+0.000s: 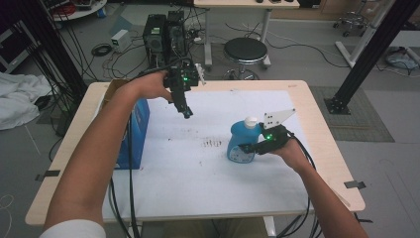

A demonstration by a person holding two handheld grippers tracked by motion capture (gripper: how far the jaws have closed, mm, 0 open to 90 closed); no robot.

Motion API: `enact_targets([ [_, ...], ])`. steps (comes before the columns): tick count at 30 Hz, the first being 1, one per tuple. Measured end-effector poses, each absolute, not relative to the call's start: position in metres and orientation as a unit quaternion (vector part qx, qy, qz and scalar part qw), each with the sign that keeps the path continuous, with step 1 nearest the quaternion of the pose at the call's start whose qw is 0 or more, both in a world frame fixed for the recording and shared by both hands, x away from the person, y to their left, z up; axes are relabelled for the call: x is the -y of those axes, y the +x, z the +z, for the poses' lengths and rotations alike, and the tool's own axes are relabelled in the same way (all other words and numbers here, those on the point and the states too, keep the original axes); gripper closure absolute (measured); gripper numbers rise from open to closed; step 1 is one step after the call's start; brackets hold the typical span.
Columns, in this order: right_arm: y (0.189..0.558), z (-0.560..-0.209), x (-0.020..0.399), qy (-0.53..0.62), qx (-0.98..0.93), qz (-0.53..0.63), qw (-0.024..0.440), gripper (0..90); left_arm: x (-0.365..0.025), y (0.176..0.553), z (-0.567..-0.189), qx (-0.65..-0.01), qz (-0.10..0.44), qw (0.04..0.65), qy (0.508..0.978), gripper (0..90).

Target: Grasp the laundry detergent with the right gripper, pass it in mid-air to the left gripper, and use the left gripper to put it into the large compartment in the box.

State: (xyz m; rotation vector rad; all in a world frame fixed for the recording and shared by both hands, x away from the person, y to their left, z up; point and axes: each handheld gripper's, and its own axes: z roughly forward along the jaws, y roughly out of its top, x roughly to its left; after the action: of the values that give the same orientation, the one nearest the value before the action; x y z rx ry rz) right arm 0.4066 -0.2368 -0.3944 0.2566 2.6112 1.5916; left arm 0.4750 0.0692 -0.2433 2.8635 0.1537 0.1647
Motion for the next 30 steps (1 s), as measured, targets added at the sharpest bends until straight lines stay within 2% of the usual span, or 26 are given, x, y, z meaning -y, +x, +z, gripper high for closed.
enact_targets([
  [17,0.386,-0.363,0.233,0.088,-0.857,0.504,0.057,45.4,-0.067,0.452,-0.231,-0.041,0.059,0.143,0.987,1.7],
  [30,0.368,-0.327,0.218,0.073,-0.864,0.496,0.051,45.3,-0.062,0.413,-0.213,-0.036,0.046,0.146,0.988,1.7],
])
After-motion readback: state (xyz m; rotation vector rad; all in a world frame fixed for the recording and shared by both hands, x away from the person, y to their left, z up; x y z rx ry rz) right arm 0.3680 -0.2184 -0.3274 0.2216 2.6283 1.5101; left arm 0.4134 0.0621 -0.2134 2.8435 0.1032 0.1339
